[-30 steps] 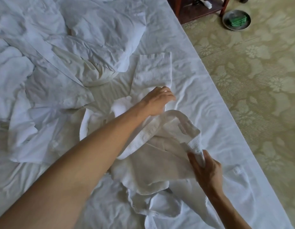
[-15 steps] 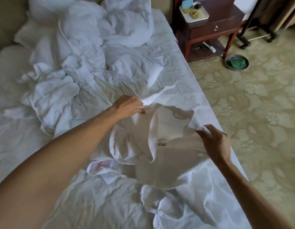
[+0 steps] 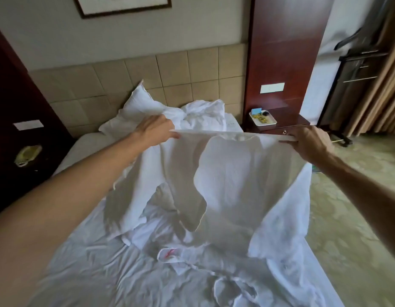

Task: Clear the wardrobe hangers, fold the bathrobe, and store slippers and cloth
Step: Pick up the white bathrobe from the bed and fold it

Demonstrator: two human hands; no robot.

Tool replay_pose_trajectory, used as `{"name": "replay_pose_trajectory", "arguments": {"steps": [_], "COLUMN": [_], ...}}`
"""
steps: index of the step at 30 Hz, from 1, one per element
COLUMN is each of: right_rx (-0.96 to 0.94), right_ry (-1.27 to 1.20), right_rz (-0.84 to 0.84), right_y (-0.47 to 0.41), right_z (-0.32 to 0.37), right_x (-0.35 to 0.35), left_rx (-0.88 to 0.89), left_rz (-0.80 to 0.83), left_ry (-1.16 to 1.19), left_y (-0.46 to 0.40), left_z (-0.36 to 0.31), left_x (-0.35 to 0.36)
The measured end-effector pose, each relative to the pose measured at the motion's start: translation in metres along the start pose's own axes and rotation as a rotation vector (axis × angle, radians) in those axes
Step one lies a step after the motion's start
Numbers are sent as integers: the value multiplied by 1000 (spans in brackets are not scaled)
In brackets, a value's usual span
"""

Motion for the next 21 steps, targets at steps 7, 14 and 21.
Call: {"name": "replay_pose_trajectory", "arguments": {"steps": [7, 14, 21], "right_rx": [133, 194, 341], "right_ry": [66, 9, -384], "right_rz": [-151, -306, -184], "right_y": [-9, 17, 35], "right_z": [24, 19, -13], "right_x": [-157, -278, -363], "left_rx": [-245, -459, -724], "left_rz": [-274, -457, -764], "left_ry": [-29, -80, 329], "left_y": [64, 146, 226], "left_z": [9, -22, -65], "left_x": [-147, -242, -309]}}
Point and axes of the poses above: each hand's wrist, its own y-axis away from the middle knuckle, its own x-axis out of the palm, z = x × y, the point moved 9 cm from there along -y, towards the middle knuckle, and after that the axes turned 14 degrees about x, right-handed, at the moved point
